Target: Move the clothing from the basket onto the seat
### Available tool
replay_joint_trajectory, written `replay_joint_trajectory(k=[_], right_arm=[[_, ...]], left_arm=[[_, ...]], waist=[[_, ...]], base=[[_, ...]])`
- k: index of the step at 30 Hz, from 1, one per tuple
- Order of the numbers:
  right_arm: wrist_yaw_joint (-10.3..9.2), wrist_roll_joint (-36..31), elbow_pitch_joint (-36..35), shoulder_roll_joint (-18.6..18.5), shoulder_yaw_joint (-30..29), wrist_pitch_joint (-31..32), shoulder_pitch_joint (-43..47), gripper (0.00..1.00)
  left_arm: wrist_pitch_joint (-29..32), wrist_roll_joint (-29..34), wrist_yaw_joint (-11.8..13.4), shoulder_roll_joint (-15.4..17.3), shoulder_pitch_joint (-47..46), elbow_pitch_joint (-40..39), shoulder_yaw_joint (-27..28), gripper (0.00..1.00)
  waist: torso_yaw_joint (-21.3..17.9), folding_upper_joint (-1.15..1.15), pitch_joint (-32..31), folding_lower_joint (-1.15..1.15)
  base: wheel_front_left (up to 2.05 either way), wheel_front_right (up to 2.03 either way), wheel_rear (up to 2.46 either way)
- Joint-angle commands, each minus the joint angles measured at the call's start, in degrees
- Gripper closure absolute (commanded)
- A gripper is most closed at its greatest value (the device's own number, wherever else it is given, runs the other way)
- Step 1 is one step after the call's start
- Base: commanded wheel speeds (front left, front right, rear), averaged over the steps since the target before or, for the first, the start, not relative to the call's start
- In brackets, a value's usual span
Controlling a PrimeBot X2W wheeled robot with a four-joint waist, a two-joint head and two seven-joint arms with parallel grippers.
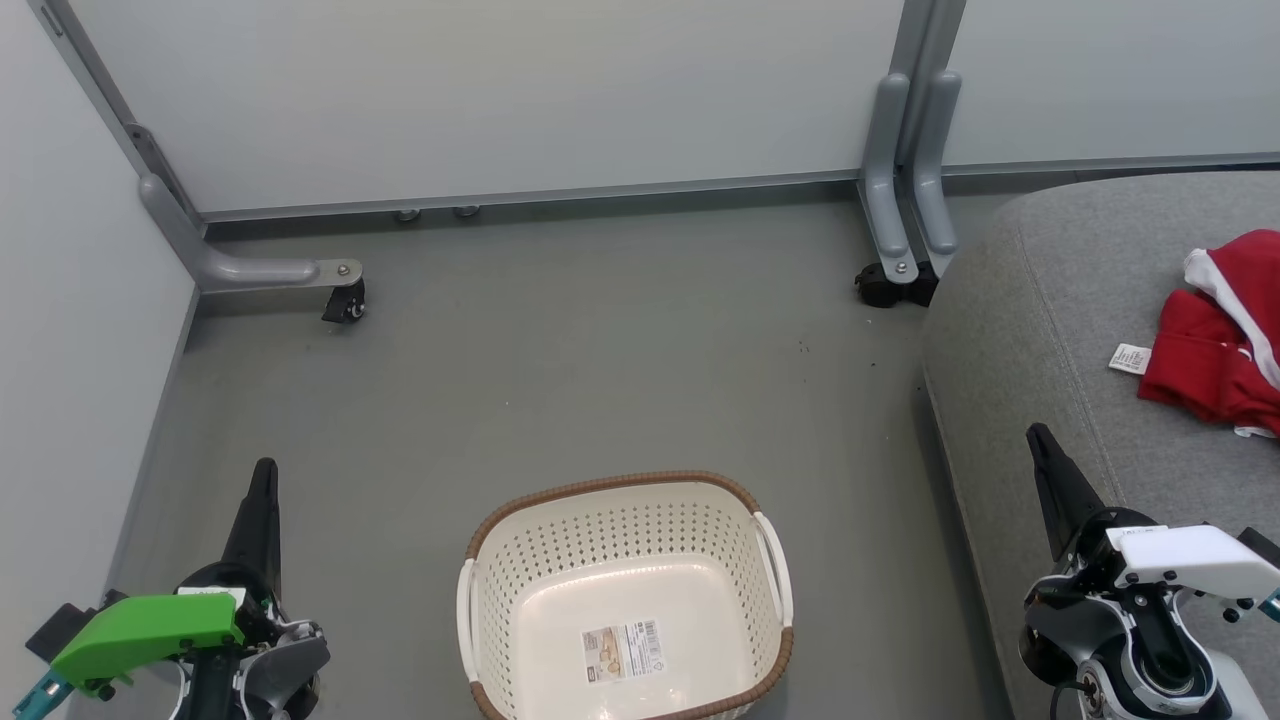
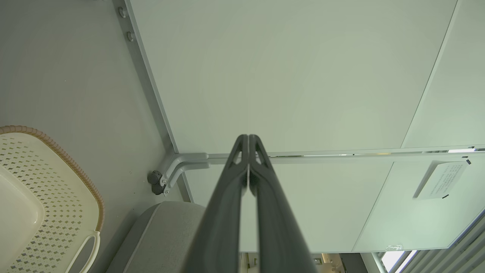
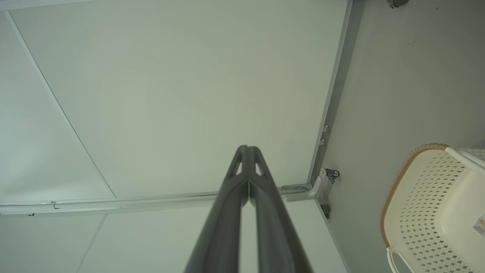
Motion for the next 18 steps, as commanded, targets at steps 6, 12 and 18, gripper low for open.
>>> replay_joint_trajectory(k=[6,12,18], right_arm=[[0.02,-0.22,0.14,0.1,-0.26,0.25,-0.45,1.0],[0.02,-0.41,0.15,0.2,-0.41,0.44,-0.46,1.0],[0.02,-0.52,0.17,0.27,-0.53,0.57,-0.48,1.0]], left_arm=[[0.22,-0.13,-0.36,-0.04,-0.62,-0.12,0.14,1.0],[0.22,-0.13,-0.36,-0.04,-0.62,-0.12,0.13,1.0],[0.21,-0.13,-0.36,-0.04,-0.62,-0.12,0.13,1.0]], waist=[[0.0,0.0,0.0,0.0],[0.0,0.0,0.0,0.0],[0.0,0.0,0.0,0.0]], base=[[0.0,0.0,0.0],[0.0,0.0,0.0],[0.0,0.0,0.0]])
